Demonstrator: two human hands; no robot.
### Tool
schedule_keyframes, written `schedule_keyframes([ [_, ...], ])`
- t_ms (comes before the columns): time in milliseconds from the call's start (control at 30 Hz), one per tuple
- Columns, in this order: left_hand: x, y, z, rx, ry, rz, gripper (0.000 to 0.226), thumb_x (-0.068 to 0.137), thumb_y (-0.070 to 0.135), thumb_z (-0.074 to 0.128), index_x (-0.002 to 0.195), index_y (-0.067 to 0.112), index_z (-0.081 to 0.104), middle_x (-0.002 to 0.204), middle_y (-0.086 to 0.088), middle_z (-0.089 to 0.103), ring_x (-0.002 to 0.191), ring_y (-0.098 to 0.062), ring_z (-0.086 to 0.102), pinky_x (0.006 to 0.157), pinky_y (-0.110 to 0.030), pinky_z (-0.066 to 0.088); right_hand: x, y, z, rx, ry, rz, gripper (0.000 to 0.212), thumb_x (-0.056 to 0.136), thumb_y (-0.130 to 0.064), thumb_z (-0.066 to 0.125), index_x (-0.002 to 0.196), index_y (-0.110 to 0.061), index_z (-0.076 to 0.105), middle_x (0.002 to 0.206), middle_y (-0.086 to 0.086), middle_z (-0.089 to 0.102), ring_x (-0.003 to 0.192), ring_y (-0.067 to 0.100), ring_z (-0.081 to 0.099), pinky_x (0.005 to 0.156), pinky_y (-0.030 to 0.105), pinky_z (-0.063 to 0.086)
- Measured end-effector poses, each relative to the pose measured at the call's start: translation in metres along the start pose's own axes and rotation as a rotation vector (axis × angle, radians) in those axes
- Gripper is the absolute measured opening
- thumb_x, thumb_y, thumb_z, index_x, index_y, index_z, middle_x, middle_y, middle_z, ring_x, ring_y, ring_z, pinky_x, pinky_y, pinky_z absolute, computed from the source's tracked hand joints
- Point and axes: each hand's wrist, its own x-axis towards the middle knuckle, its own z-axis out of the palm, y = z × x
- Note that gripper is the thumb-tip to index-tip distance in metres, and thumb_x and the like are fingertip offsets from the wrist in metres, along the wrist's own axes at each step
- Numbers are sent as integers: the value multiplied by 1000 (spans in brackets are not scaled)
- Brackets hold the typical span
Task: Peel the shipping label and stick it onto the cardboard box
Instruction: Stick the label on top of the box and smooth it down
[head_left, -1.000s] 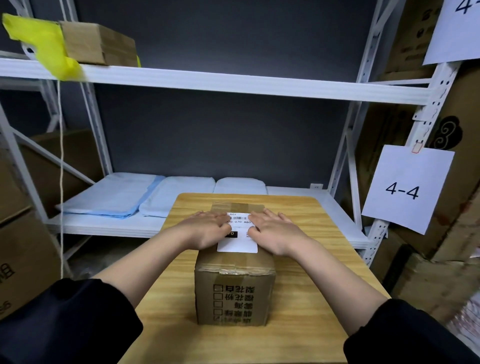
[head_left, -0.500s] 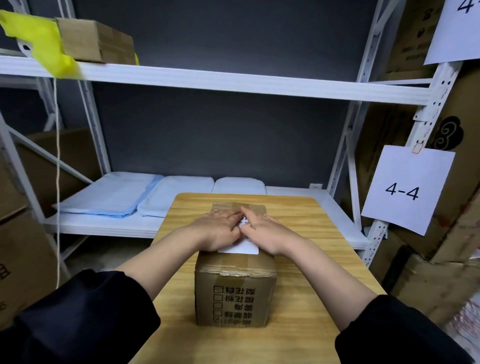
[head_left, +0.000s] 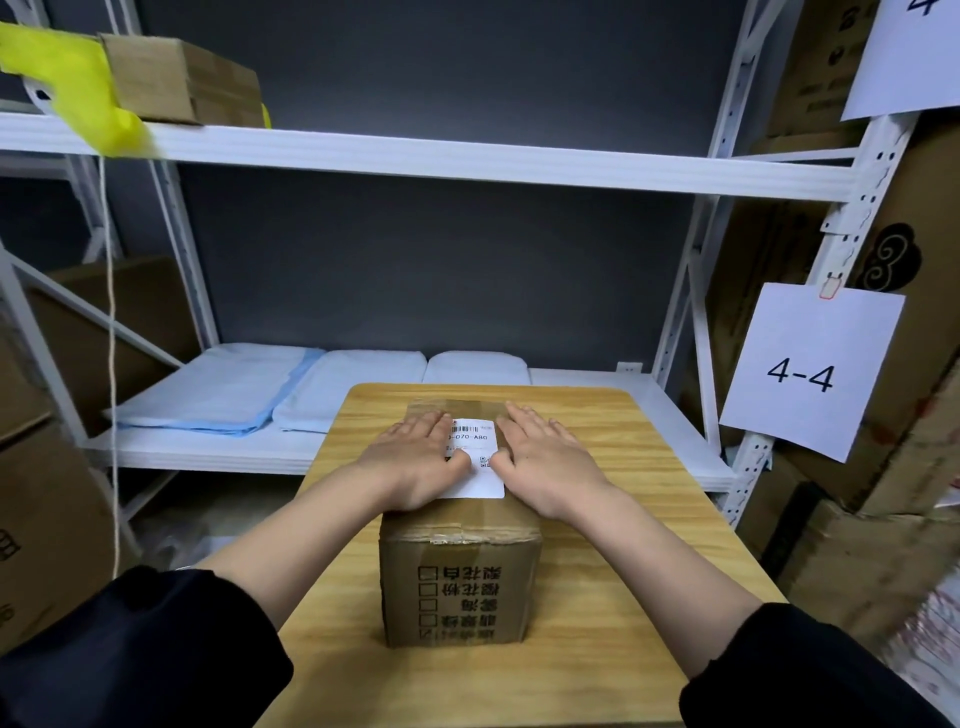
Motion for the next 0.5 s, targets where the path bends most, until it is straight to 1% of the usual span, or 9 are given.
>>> schedule_keyframes([
  [100,-10,-2,2,-28,-12,84,61,97,39,20,152,21,2,162,3,-6,149,-15,-4,120,-30,0,-8,-4,-3,37,-78,-96,56,98,-31,21,152,-20,13,162,-6,1,148,7,-2,120,31,-1],
  [200,-19,-2,5,-22,-38,120,59,97,37,19,152,22,3,162,3,-3,149,-13,-3,118,-27,-2,-13,-9,-5,84,-152,-160,56,98,-29,22,152,-20,12,162,-5,4,148,7,-1,120,29,0],
  [300,-24,-1,8,2,-35,134,59,97,37,18,153,21,3,162,3,-3,149,-10,-4,119,-26,-3,-14,-10,-4,69,-141,-151,57,98,-30,22,152,-19,11,162,-4,3,148,8,-1,119,28,0],
  [500,-28,-12,6,3,-52,112,56,99,36,18,152,24,5,162,6,-3,148,-7,-5,118,-26,-3,-13,-11,-3,5,-181,-127,57,97,-32,20,152,-21,8,162,-6,0,148,7,-3,120,29,0],
])
